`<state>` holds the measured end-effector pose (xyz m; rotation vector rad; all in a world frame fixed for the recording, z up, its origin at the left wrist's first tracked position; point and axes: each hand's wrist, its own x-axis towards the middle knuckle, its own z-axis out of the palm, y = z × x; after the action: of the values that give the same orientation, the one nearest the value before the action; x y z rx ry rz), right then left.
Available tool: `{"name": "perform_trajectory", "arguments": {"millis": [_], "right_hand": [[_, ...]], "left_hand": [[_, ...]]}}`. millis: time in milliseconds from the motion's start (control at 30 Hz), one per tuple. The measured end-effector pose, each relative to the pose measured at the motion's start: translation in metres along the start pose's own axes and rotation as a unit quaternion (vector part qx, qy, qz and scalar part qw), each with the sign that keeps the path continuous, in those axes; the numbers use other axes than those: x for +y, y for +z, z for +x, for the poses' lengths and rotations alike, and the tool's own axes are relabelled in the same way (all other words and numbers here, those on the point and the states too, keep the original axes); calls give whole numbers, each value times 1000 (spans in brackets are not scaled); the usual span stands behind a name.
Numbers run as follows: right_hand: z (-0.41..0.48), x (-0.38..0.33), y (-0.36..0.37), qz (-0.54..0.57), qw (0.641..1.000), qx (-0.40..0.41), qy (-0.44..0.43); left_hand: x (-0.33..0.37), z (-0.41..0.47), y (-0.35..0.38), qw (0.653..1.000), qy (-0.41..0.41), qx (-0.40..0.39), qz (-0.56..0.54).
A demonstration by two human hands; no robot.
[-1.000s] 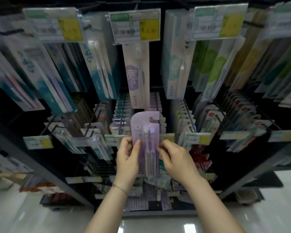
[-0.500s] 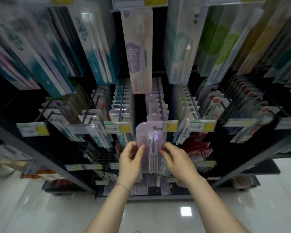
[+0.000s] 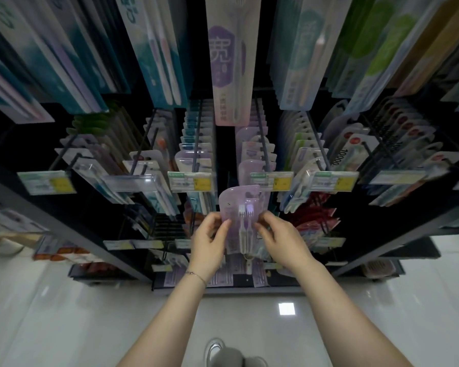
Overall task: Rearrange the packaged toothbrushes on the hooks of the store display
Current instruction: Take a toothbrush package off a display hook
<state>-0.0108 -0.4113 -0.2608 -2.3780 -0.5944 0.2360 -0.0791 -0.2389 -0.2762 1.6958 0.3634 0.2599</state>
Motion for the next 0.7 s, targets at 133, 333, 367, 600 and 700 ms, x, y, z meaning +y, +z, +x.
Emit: {"name": "perform_trajectory", "arguments": {"millis": [133,333,367,600,700], "right_hand": [[3,5,7,-13,1000,-12,14],[7,6,18,-12,999,-14,36],[8,5,21,-10,999,-14,42],[18,1,19,101,990,58,86],[23,-1,13,181,971,105,114]], "left_hand": [[-12,4,-2,1000,-7,-21,20],[-21,14,-5,997,-42,-55,40],[-25,16,-6,996,-48,-59,40],[-14,35,-2,997,-47,-61,10],[-6,42,4,997,-21,-69,1]]}}
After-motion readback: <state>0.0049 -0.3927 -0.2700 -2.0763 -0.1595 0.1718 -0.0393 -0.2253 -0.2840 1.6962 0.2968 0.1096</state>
